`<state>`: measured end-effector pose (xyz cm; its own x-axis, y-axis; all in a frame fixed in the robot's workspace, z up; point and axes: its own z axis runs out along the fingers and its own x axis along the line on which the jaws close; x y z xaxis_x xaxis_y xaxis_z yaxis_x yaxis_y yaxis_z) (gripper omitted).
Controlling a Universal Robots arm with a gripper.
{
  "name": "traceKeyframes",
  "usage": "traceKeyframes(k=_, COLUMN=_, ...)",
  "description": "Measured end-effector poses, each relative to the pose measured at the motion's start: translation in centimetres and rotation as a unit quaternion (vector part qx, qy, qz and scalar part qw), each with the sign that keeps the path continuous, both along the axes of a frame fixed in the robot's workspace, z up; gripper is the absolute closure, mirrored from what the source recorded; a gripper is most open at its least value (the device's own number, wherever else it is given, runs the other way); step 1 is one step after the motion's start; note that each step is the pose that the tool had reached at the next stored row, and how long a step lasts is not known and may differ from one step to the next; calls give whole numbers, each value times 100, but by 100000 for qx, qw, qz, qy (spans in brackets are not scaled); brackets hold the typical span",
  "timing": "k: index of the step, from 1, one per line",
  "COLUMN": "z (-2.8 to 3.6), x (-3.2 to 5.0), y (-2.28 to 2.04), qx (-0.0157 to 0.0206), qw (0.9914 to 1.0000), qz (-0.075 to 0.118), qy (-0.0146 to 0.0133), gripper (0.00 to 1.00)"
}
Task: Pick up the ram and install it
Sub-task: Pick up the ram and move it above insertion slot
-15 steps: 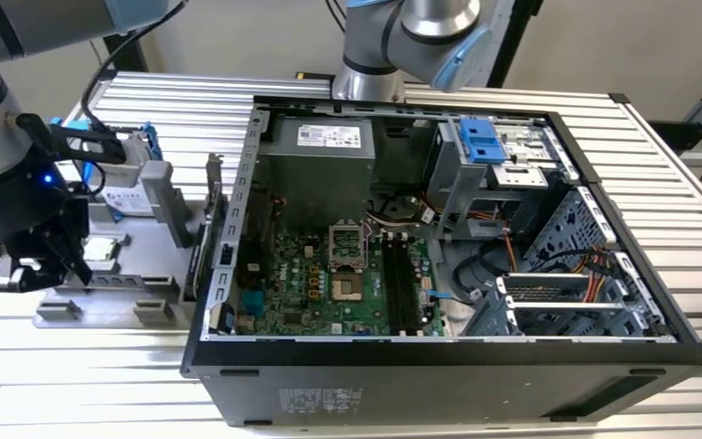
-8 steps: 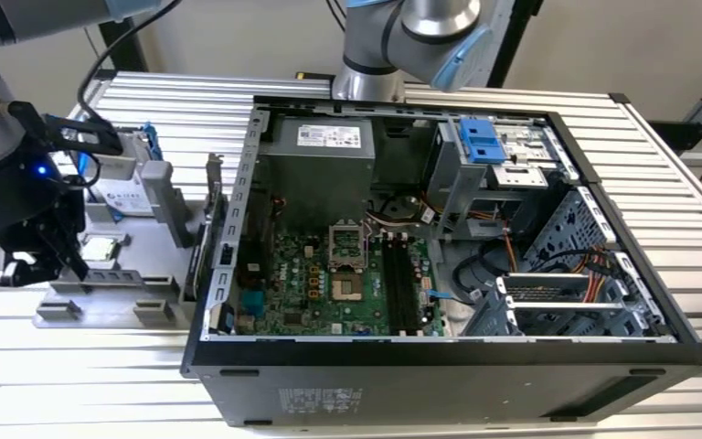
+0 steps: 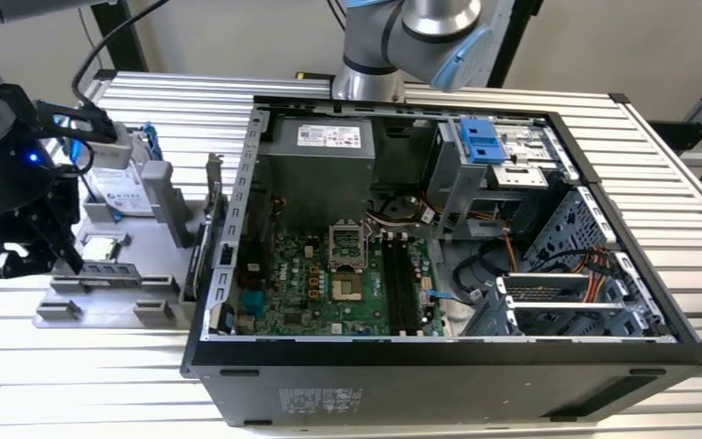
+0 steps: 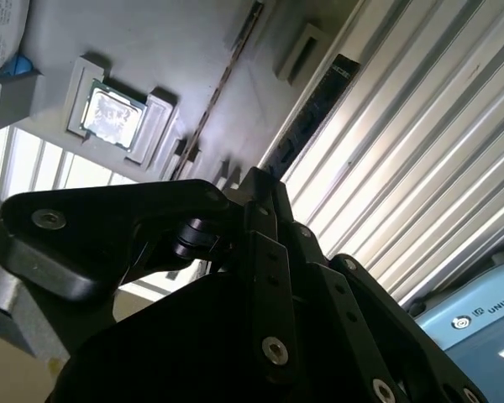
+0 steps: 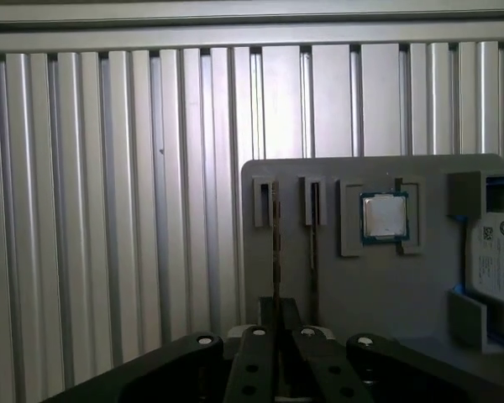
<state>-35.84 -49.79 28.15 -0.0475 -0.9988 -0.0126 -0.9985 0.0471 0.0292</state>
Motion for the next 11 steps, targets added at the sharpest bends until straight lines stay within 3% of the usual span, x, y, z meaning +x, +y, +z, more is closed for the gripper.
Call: traceKeyframes(k=11, z=174, x=0, y=0, qx=4, qw=100000, qz=2, qy=-3, gripper=100)
